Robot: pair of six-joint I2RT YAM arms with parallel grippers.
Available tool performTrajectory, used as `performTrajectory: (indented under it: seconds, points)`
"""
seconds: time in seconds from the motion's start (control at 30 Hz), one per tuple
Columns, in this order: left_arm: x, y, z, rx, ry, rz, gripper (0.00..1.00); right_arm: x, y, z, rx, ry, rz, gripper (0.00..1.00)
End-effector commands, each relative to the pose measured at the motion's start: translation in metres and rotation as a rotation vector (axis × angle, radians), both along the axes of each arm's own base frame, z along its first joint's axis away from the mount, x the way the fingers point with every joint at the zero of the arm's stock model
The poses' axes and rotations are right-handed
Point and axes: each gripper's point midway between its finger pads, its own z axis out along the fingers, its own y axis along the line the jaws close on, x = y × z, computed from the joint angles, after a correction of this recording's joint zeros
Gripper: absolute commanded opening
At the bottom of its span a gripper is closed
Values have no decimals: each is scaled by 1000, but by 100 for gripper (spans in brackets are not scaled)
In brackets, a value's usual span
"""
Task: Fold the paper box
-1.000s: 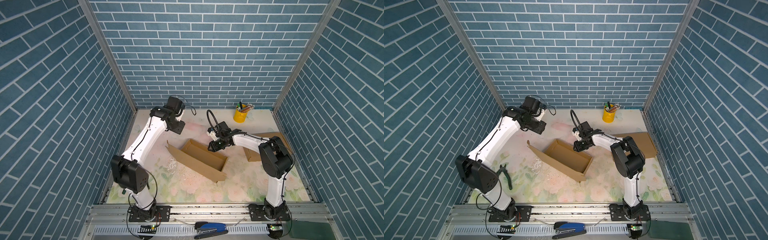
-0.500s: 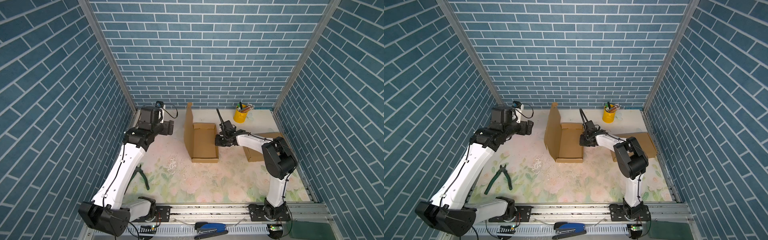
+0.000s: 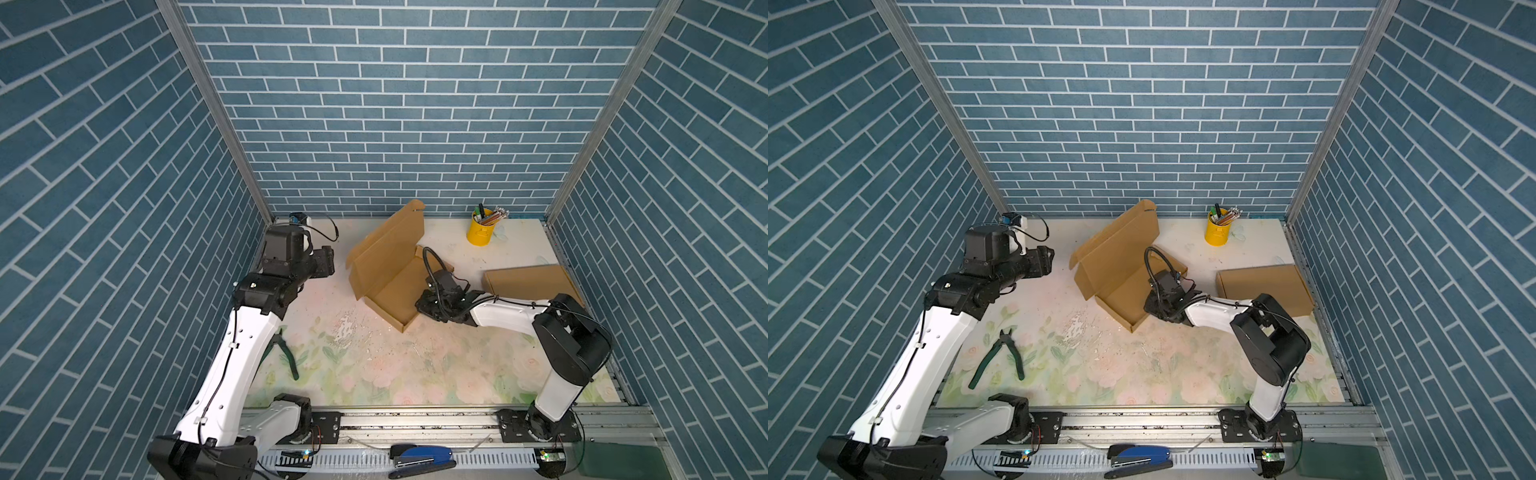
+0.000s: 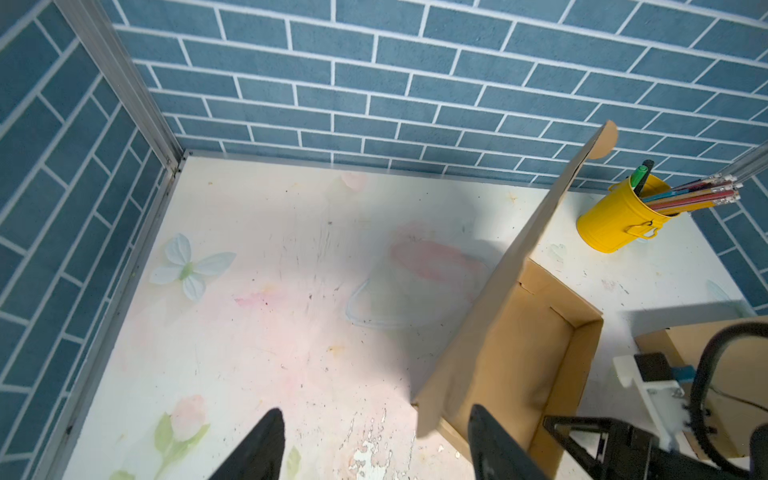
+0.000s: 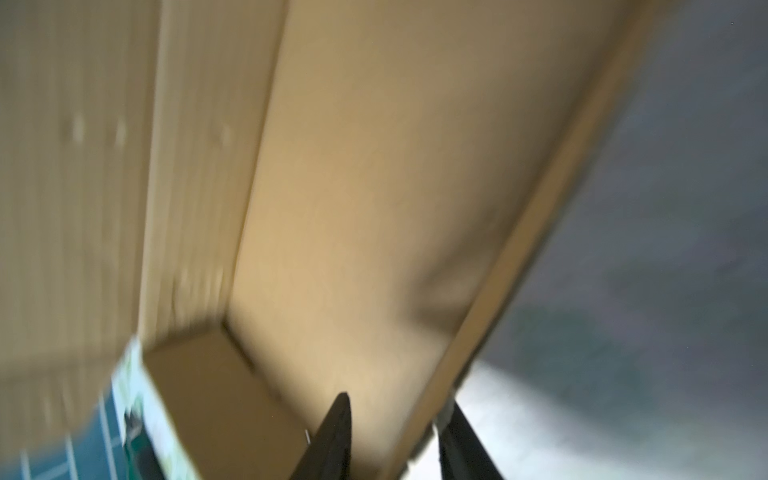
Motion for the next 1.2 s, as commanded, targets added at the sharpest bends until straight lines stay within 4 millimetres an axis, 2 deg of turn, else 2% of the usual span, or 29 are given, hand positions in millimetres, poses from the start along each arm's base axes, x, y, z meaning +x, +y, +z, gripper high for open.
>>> performTrajectory:
  seconds: [0.0,0.07,0.13,0.27,0.33,0.37,0.43,0.77,0.9,1.0,1.17]
  points:
    - [-5,9,-10,-35,24,49,69,-15,5,29,30,-3,81,38]
    - [-10,11,-15,-52,32,52,69,-21,-15,42,-69,-46,156,39]
    - [-13,13,-21,-70,39,58,68,-14,-44,56,-159,-100,185,41]
    - [-19,9,-39,-123,74,56,67,21,-111,82,-298,-197,197,45]
    - [-22,6,-53,-145,100,58,66,39,-138,86,-377,-238,190,50]
    - [-23,5,-60,-154,110,58,66,48,-145,87,-400,-255,200,54]
    - [-27,5,-72,-165,128,62,66,63,-144,87,-406,-288,237,57]
    - [-32,10,-106,-169,209,112,66,142,-98,56,-375,-342,311,59]
    - [-32,15,-114,-164,232,133,65,157,-89,38,-377,-322,311,57]
    - [-31,21,-113,-167,225,151,62,159,-81,27,-343,-302,320,54]
    - [-32,33,-113,-180,216,180,60,156,-84,19,-340,-266,286,39]
